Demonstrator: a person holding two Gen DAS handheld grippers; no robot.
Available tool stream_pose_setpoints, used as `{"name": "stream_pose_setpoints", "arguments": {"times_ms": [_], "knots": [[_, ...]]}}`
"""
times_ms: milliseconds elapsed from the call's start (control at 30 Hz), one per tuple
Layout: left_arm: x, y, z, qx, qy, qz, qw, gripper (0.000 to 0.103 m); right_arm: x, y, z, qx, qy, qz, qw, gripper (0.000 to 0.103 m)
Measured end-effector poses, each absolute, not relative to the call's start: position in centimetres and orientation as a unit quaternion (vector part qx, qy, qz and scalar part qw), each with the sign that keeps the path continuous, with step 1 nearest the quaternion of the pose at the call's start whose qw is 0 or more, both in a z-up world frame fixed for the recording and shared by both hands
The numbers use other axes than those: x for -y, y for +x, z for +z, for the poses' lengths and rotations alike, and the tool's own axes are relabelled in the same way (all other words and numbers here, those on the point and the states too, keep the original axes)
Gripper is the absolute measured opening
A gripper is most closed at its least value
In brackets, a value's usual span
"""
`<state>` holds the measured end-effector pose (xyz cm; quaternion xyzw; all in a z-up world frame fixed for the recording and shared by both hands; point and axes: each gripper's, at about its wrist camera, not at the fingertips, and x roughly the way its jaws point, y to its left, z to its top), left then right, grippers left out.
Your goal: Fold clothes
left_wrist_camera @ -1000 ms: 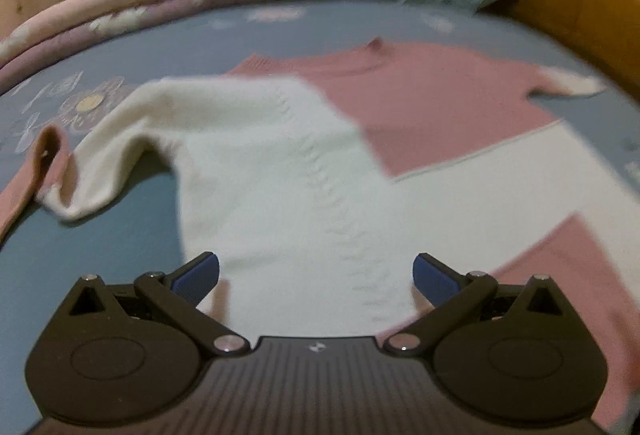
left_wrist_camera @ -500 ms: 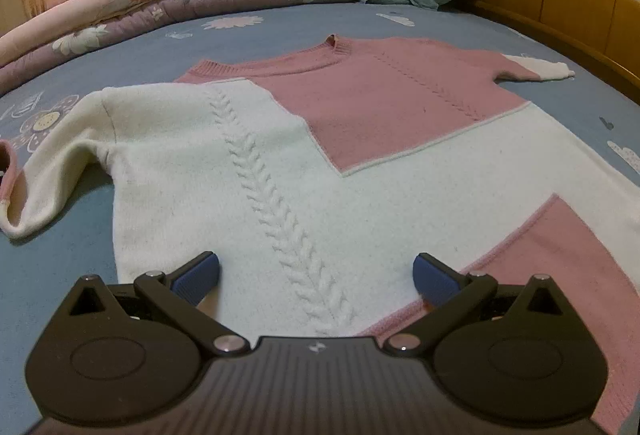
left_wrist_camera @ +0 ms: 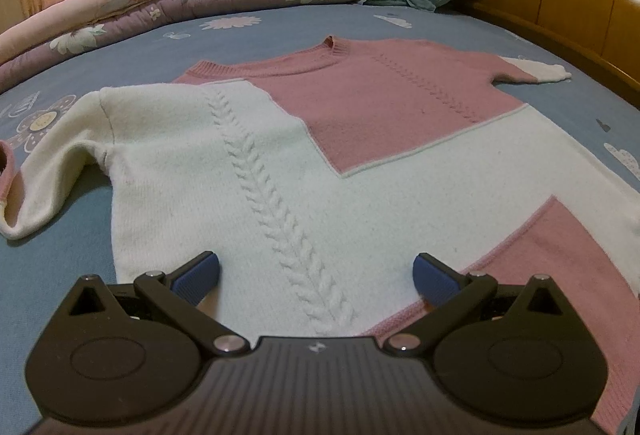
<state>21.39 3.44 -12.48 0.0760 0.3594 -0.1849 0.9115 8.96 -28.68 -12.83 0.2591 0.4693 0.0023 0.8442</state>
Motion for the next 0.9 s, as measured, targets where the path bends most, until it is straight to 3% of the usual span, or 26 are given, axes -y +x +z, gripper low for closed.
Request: {"name": "stream_pose_setpoints", "arguments": {"times_ms": [200, 467, 733, 900], "knots": [[-3.3, 21.5, -12.5, -0.361, 0.078, -0.182, 0.911, 0.102, 28.1, 8.3, -10.7, -0.437, 0.23, -0.006, 0.87, 0.103], [-3.4, 22.1, -12.3, -0.368, 0.068, -0.184, 0.909, 0.102, 26.1, 9.1, -12.4, -0.488, 0.181, -0.036, 0.853, 0.103], [-4.7, 23.0, -10.0, -0.375, 0.007, -0.18, 0.909, 0.102, 23.1, 8.4, -9.0, -0.439, 0.11, -0.015, 0.892, 0.103], [-4.4, 23.7, -11.8, -0.386, 0.015, -0.171, 0.906, 0.102, 18.5, 11.7, -9.0, -0.394, 0.045, 0.043, 0.917, 0.103]]}}
